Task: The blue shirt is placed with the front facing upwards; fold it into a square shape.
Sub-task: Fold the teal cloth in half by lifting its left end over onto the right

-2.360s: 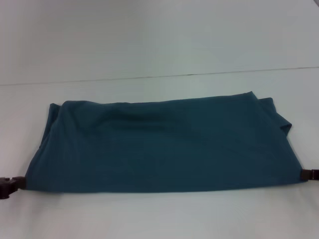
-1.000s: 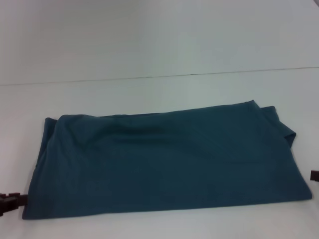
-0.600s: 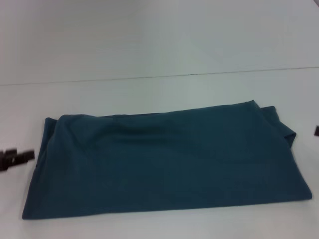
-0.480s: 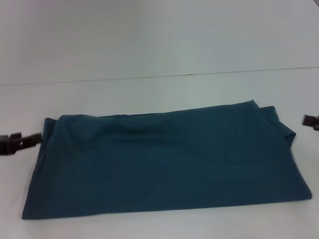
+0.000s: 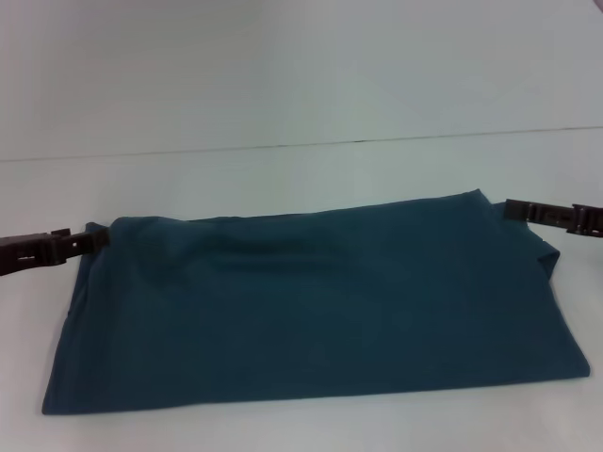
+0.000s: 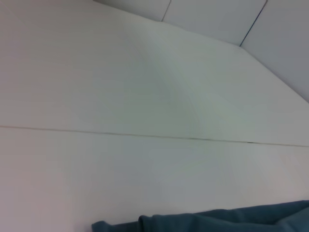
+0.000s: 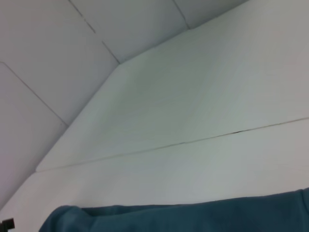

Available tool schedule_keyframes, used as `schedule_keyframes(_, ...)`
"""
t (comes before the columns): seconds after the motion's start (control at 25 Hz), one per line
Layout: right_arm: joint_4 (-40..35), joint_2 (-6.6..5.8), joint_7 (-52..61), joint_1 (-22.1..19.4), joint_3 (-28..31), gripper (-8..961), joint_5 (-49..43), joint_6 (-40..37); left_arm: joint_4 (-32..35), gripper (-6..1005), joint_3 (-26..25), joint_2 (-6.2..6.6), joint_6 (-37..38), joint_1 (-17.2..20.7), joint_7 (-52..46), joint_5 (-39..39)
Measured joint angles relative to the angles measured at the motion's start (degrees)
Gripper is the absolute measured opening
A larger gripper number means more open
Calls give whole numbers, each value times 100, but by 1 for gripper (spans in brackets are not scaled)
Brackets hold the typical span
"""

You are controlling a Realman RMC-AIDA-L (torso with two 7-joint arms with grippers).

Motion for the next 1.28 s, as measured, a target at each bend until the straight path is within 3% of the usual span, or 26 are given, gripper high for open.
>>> schedule_keyframes(0.2,62,69,-208,-33,-16,790,47,174,-17,781,49,-48,-117,-81,1,0)
schedule_keyframes(0.32,65,97,-225,-81,25,944,196,232,-64,809,225,-139,-317,-160,22,-12)
schedule_keyframes(0.52,65,128,-245,-118,30,944,380,252,-287,857,808,-260,-1082,-274,-28,-36)
schedule_keyframes(0.92,63,195,-205,-126,34,945,397,256,-846,885,1222,-254,-2135,-373,0,-12)
schedule_keyframes(1.28,62,203,-230,-118,56,945,536,245,-1045,885,1405,-249,-2470,-375,30,9)
